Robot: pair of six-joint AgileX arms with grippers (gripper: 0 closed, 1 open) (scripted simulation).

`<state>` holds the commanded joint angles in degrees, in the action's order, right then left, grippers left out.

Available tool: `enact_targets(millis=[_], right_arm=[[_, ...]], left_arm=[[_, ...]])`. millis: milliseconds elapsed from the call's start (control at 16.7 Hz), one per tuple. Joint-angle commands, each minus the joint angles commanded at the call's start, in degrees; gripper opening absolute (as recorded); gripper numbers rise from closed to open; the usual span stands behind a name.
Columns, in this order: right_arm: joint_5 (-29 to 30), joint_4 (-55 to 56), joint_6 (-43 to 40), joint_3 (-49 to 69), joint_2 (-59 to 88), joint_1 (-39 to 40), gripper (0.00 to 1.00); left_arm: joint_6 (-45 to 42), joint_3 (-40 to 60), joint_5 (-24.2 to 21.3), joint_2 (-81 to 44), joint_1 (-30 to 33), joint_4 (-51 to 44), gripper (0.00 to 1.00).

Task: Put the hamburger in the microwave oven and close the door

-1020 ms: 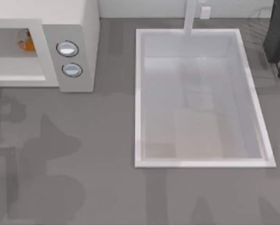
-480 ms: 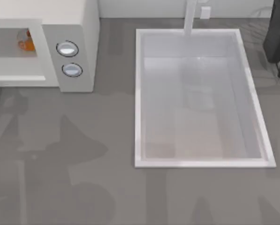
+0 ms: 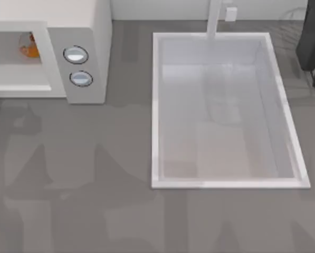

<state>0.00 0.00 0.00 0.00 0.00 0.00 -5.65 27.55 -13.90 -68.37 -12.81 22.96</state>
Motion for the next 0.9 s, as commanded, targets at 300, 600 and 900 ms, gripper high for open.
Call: enact_targets(millis=[300, 600, 900], right_arm=[[0.00, 0.00, 0.00, 0.00, 0.00, 0.00, 1.00], [0.00, 0.00, 0.00, 0.00, 0.00, 0.00, 1.00], [0.00, 0.00, 0.00, 0.00, 0.00, 0.00, 1.00]], left_arm=[[1.45, -8.53, 3.70, 23.45, 4.82, -7.07, 1.00], [3.47, -18.39, 8.68, 48.84, 9.44, -15.29, 1.00], [5.23, -25.91, 12.94, 65.49, 12.24, -21.58, 1.00]])
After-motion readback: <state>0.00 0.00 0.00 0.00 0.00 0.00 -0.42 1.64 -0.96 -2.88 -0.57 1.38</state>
